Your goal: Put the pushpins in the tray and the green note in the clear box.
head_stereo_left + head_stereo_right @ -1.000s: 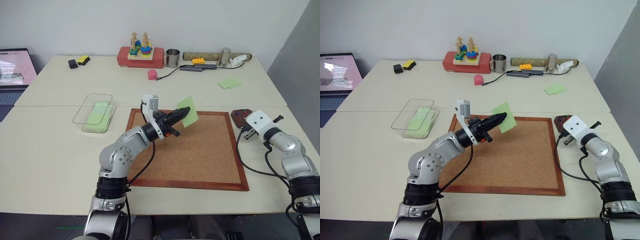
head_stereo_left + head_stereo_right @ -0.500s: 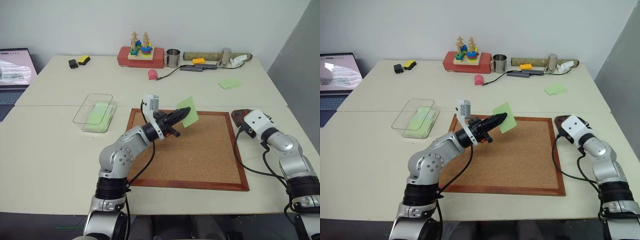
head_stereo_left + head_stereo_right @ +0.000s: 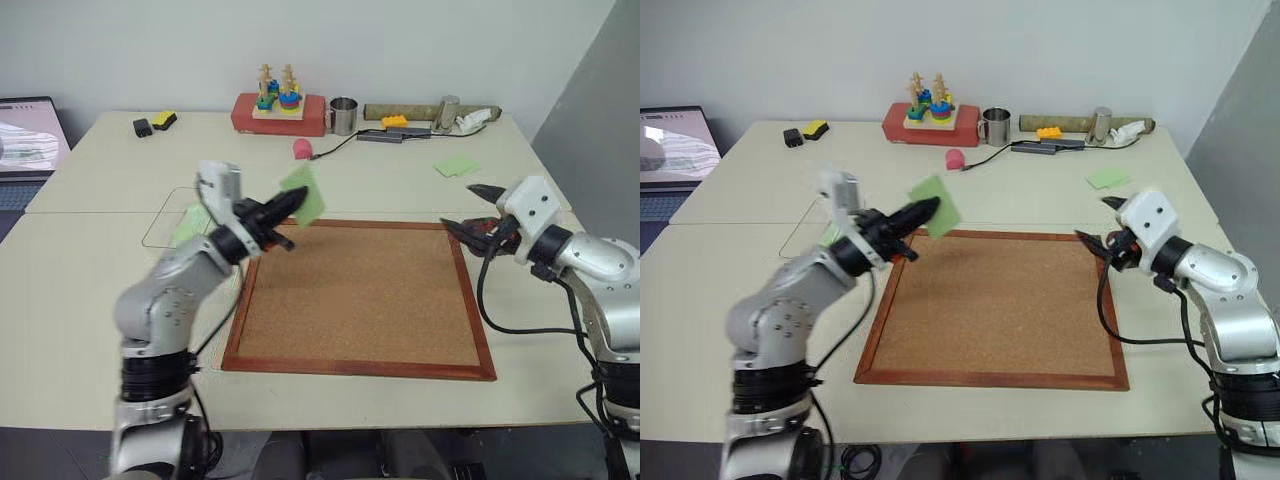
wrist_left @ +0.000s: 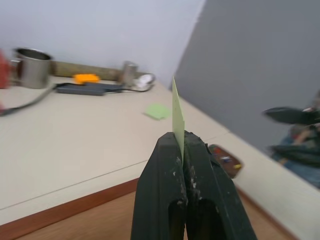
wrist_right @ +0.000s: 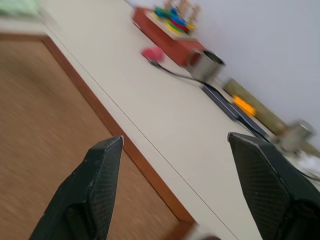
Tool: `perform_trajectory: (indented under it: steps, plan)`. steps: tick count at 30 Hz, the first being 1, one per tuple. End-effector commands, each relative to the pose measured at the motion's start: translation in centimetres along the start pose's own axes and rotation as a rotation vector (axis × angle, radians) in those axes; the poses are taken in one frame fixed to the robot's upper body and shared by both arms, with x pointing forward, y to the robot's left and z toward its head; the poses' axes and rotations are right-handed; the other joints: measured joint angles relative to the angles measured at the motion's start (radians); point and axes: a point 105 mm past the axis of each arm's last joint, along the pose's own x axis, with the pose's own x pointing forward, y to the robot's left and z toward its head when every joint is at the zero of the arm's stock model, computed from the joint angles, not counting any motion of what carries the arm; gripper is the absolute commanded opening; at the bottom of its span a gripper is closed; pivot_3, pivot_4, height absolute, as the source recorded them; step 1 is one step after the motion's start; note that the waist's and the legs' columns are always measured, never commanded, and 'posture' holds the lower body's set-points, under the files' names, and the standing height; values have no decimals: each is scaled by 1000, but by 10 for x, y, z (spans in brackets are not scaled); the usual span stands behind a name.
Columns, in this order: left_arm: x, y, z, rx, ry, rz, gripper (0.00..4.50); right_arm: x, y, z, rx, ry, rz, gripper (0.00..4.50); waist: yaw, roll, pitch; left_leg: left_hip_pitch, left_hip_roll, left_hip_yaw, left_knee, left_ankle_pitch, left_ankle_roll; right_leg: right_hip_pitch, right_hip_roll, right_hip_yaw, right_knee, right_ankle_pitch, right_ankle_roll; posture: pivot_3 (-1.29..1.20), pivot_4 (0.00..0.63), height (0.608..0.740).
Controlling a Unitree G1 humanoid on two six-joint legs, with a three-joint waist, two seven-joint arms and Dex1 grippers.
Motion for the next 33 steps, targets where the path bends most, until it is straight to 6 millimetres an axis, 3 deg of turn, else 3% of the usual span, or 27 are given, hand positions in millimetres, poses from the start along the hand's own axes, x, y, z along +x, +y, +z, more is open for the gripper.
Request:
perform_trajectory:
  steps: [1,6,12,14,18,30,33]
  plan:
    - [-31,36,25,132,-4,154,0,11,18,44,31,-117,137,3489,-1,0,0,0,0,0,0,0,0,0,0,0,0,1,-1,0,150,740]
    - [-60,87,38,214,44,389,0,24,35,60,113,-140,250,3489,8,0,0,-1,0,-2,-1,0,0,0,0,-2,-1,0,-2,0,150,740]
    - [-74,133,17,173,118,578,0,33,52,67,152,-147,340,3489,13,-1,0,-3,0,-2,0,0,0,-1,-2,-4,-2,0,-2,0,150,740]
    - [-73,140,11,170,138,597,395,34,54,66,154,-142,348,3506,13,-1,0,-6,0,-4,0,0,0,-3,-2,-5,-2,0,-2,0,150,740]
    - [-66,138,9,203,170,555,1143,32,57,63,157,-126,351,3506,12,-1,0,-16,-1,-3,1,0,0,-16,-2,-5,3,1,-2,0,150,740]
    - [-68,126,24,418,226,501,3324,26,59,56,177,-92,348,3506,7,-1,0,-16,0,-2,0,0,0,-17,-2,-4,4,1,-2,0,150,740]
    - [-68,103,36,526,243,371,3932,20,53,52,169,-76,339,3506,7,-1,0,-16,0,-2,0,0,0,-17,-2,-4,4,1,-2,0,150,740]
